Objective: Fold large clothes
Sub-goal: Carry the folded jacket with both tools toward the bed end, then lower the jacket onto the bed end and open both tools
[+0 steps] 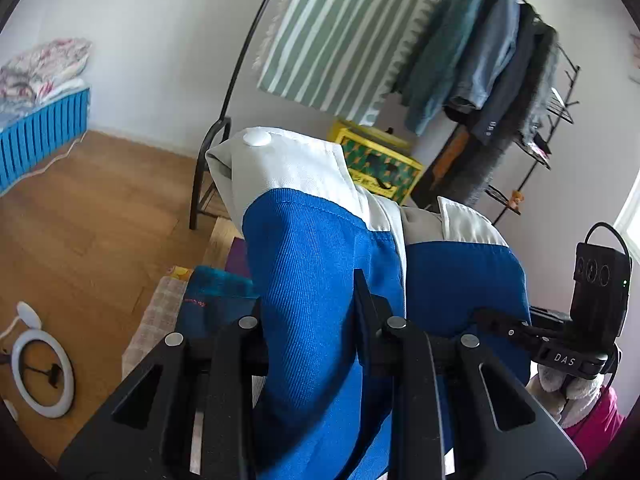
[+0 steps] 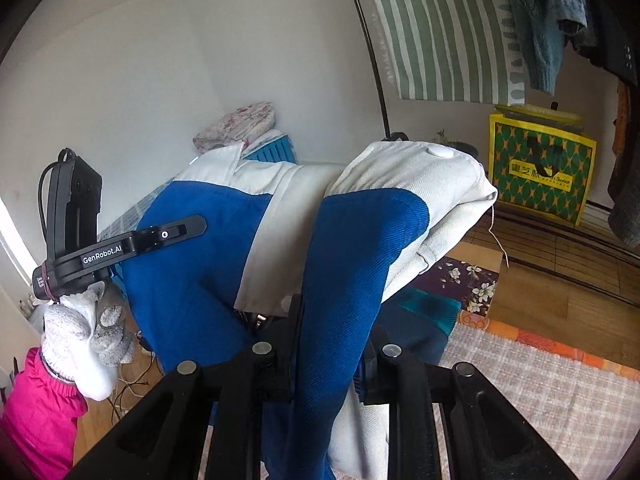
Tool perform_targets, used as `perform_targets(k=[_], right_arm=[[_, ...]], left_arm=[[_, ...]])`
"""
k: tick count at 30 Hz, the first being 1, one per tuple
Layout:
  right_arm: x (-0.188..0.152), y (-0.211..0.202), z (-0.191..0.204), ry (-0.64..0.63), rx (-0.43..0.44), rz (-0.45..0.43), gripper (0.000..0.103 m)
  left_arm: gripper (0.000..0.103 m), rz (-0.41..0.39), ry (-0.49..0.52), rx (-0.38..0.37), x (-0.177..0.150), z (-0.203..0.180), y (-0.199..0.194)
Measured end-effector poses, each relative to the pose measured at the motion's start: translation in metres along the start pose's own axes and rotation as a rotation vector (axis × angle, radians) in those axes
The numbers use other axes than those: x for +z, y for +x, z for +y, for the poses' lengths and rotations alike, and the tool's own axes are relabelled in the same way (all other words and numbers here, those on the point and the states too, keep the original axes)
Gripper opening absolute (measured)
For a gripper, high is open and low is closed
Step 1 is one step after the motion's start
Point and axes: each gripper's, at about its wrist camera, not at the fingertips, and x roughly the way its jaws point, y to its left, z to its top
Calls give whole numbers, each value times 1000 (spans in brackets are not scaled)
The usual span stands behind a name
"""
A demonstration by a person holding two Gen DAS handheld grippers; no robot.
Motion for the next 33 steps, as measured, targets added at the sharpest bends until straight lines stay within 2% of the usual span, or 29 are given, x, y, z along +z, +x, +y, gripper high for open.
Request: perform_targets(k=[4, 6, 8, 9, 11, 15, 19, 23, 28, 33], right_arm=[[-8, 62, -44, 48, 48, 43, 19], [-17, 93, -74, 97, 61, 68, 19], [-31, 117, -106, 169, 24, 95, 21], [-40, 126, -122, 222, 43, 111, 23], [-51, 136, -144, 306, 99, 117, 25], [-49, 139, -135, 220, 50, 124, 27], [-48, 130, -125, 207, 13, 140, 31], [-45, 111, -113, 169, -52, 114, 37], [-45, 61, -99, 160, -93, 68, 37], [-43, -9, -73, 139, -117, 24, 37]], left_arm=[[25, 55, -45, 56, -17, 45, 56], [26, 117, -23, 168, -30, 64, 91], [29, 197, -34, 265, -47, 86, 125], [35, 220, -46, 265, -53, 95, 136], [39, 213, -61, 240, -58, 103, 146], [44, 222, -65, 213, -56, 115, 152], [49, 226, -77, 225, -51, 118, 147], [49, 203, -38, 305, -41, 101, 133], [49, 127, -58, 324, -39, 88, 74], [49, 53, -40, 285, -36, 47, -3]])
